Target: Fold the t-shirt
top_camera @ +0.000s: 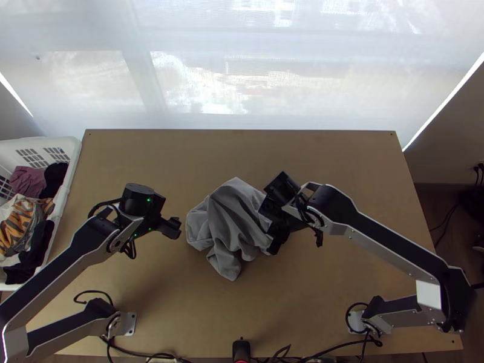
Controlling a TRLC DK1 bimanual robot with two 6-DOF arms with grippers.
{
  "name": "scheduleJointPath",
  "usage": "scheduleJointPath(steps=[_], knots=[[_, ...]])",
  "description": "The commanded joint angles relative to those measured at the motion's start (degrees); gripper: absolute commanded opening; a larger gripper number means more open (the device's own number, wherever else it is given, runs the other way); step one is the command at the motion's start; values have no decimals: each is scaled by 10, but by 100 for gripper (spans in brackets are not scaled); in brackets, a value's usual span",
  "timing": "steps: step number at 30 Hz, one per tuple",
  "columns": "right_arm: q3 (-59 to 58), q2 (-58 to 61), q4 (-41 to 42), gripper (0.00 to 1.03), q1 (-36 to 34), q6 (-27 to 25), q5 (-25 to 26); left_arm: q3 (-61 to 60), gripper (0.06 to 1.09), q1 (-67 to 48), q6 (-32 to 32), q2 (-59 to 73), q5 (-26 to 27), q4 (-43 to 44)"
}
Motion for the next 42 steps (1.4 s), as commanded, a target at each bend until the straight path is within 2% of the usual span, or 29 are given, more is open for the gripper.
scheduleJointPath(steps=[1, 16, 18, 19, 26, 42], knots=[[-7, 18, -3, 28, 12, -1, -5, -1, 102, 1, 1, -1, -1, -2], [-23, 49, -3, 26, 15, 3, -18, -1, 102, 1, 2, 1, -1, 0], [-17, 55, -2, 7, 15, 4, -25, -1, 102, 1, 2, 1, -1, -1], [-12, 57, -2, 3, 14, 4, -26, -1, 102, 1, 2, 1, -1, -1], [12, 61, -7, 3, 2, 5, -26, 0, 102, 1, 2, 0, -1, 0], [148, 43, -67, 3, -104, -4, -26, 7, 102, -6, 2, 2, -1, 1]])
